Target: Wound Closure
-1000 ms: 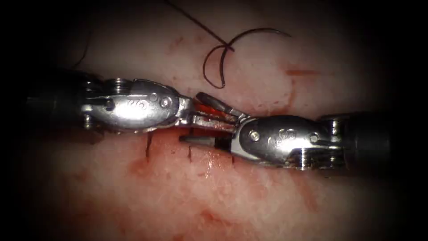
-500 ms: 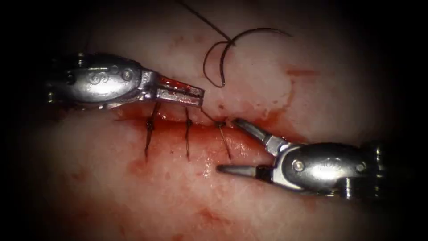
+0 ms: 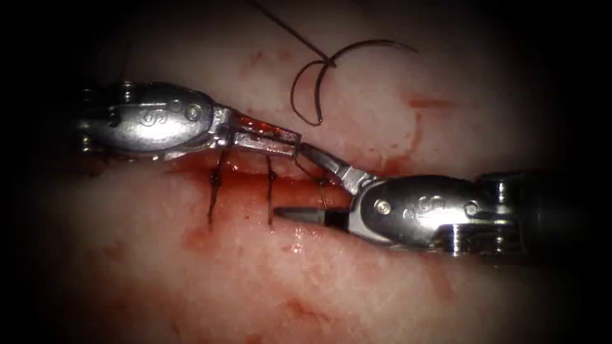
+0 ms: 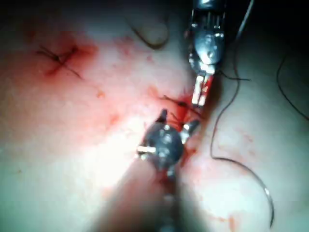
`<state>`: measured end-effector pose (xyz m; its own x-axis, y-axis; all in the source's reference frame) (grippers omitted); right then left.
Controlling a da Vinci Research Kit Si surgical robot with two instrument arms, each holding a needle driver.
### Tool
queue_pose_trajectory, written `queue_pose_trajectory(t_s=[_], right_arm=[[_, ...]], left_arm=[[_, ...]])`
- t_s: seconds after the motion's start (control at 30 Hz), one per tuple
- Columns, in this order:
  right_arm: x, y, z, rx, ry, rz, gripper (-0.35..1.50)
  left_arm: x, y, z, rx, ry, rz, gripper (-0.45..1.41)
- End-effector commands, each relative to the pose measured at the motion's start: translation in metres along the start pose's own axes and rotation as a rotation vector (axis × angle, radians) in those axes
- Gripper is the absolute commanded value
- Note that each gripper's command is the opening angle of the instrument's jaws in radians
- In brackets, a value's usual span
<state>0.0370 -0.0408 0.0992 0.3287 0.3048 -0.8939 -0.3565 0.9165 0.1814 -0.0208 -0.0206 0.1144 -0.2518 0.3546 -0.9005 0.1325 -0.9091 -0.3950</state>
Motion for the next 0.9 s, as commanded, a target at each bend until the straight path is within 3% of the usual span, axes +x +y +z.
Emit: queue_pose_trajectory(t_s=[0.03, 0.53, 0.8, 0.9], right_arm=[[0.0001, -0.0002, 0.0022, -0.009, 0.002, -0.001, 1.43], [-0.0012, 0.0004, 0.0034, -0.021, -0.009, -0.014, 1.4], [-0.0008, 0.0002, 0.0036, -0.023, -0.01, -0.013, 1.28], [-0.0009, 0.0, 0.0036, -0.021, -0.012, -0.014, 1.08]], left_arm=[[-0.0002, 0.0, 0.0007, -0.001, 0.001, -0.002, -0.45], [0.0011, 0.001, 0.0015, -0.02, 0.009, -0.008, -0.45], [0.0012, 0.0013, 0.0019, -0.027, 0.011, -0.007, -0.45], [0.0012, 0.0012, 0.0019, -0.027, 0.011, -0.007, -0.45]])
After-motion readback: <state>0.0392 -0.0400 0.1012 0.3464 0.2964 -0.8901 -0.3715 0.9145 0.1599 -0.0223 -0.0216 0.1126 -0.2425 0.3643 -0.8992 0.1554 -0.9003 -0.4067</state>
